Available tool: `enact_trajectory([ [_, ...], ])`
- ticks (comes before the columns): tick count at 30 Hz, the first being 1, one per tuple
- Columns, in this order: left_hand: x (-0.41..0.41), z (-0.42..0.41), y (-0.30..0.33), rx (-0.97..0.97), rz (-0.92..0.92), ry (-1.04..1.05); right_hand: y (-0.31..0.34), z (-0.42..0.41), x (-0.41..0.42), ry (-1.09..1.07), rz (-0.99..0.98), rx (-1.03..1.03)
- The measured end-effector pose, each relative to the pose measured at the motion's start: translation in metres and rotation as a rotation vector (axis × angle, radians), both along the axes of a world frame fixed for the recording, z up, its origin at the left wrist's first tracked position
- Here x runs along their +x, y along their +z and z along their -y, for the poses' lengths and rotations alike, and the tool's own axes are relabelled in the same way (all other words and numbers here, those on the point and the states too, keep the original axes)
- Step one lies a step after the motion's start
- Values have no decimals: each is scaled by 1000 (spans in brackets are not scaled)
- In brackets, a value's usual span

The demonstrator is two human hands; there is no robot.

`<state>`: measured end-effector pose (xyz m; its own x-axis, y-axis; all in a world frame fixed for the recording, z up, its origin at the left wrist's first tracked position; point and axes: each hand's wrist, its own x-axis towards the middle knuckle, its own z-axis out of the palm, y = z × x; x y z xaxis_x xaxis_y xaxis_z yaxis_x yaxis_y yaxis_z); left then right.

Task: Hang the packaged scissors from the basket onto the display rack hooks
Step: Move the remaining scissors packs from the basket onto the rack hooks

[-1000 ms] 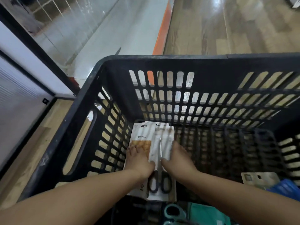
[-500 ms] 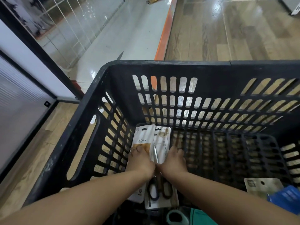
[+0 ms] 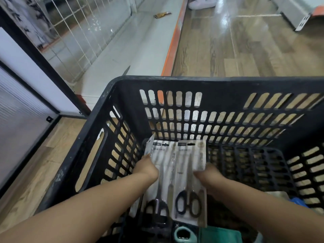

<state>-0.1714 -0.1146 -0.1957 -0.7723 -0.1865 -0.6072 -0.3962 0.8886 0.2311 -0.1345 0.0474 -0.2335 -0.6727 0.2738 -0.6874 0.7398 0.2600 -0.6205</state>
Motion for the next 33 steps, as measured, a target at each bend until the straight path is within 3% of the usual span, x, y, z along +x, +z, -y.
enact_trajectory([
  [6,4,-7,34,148,25,76,84,-51,10,106,-137,7],
  [10,5,-15,83,302,192,-53,147,-70,14,250,-194,31],
  [13,8,-10,130,566,286,-95,194,-81,21,281,-306,62],
  [16,10,-2,162,984,314,-99,234,-93,25,233,-477,-70],
  [20,4,-3,182,1335,79,-62,265,-102,19,12,-666,-274],
  [25,-2,-7,177,1459,-157,101,262,-93,6,-138,-705,-445],
  [33,3,1,166,1360,-339,226,223,-66,-3,-100,-510,-420],
])
